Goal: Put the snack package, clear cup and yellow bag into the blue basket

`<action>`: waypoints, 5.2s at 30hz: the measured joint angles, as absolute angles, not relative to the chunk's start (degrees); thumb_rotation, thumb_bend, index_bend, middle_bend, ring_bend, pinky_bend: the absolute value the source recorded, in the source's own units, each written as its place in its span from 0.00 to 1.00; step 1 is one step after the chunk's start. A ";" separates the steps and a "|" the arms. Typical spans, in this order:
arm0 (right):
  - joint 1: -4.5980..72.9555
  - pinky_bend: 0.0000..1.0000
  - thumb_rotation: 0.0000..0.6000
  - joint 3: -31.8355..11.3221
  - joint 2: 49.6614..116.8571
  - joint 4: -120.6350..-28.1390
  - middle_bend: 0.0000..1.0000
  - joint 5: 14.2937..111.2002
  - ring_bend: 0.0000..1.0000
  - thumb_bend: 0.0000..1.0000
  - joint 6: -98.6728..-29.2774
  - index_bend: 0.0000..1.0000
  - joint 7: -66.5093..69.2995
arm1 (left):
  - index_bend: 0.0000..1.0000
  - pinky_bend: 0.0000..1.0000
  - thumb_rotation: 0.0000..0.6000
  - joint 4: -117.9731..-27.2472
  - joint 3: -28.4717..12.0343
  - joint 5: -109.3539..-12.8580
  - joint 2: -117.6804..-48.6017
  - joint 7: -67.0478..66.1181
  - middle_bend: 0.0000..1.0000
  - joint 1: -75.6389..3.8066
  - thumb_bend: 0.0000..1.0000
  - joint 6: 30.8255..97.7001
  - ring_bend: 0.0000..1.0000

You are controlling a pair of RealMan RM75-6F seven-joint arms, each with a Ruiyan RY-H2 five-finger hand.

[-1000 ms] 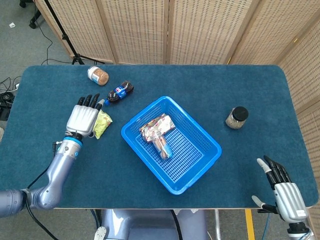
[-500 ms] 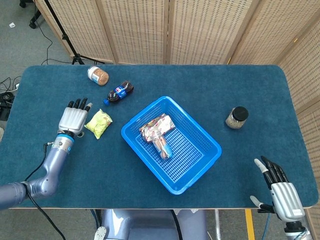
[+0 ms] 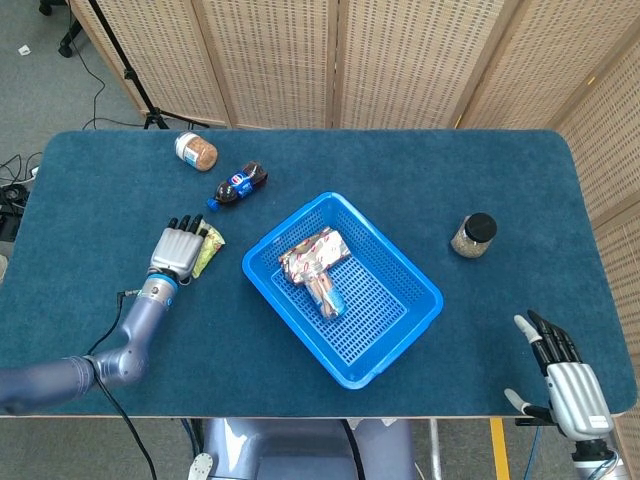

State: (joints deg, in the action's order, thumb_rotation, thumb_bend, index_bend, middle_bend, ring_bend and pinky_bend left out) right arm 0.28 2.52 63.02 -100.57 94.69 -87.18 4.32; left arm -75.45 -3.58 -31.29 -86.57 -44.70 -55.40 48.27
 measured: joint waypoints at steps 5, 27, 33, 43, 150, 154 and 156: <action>0.41 0.06 1.00 2.28 63.09 -100.30 0.00 94.01 0.00 0.21 -86.80 0.00 4.46 | 0.04 0.12 1.00 -73.32 -3.26 -30.44 -88.05 -45.64 0.00 -56.17 0.17 47.99 0.02; 0.32 0.06 1.00 2.42 63.29 -100.77 0.00 94.10 0.00 0.21 -86.75 0.00 3.20 | 0.86 0.46 1.00 -66.60 -2.52 -34.61 -93.83 -45.37 0.45 -54.19 0.40 52.79 0.48; 0.27 0.06 1.00 2.55 63.08 -101.01 0.00 94.57 0.00 0.21 -87.00 0.00 3.50 | 0.86 0.50 1.00 -65.64 -3.54 -42.68 -94.59 -42.60 0.45 -52.66 0.40 61.16 0.54; -0.10 0.06 1.00 2.93 62.44 -101.45 0.00 96.12 0.00 0.21 -88.29 0.00 4.54 | 0.86 0.50 1.00 -74.63 -7.54 -48.16 -89.29 -42.01 0.45 -51.03 0.40 68.04 0.54; -1.00 0.06 1.00 3.67 62.40 -102.73 0.00 98.76 0.00 0.21 -89.17 0.00 2.32 | 0.00 0.12 1.00 -101.24 -7.68 -62.47 -63.31 -20.41 0.00 -36.27 0.00 69.68 0.33; -1.03 0.06 1.00 3.72 62.58 -102.82 0.00 98.88 0.00 0.21 -89.19 0.00 1.85 | 0.00 0.12 1.00 -100.75 -5.98 -66.84 -62.82 -18.25 0.00 -34.07 0.00 71.01 0.33; -1.04 0.06 1.00 3.69 62.51 -102.81 0.00 98.77 0.00 0.21 -89.23 0.00 2.04 | 0.00 0.12 1.00 -101.10 -5.23 -68.30 -62.54 -17.88 0.00 -32.79 0.01 72.04 0.33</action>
State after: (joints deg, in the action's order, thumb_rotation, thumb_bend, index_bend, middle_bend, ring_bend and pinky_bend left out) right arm -1.04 3.69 62.51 -102.81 98.77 -89.23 2.04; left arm -101.10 -5.23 -68.30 -62.54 -17.88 -32.79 72.04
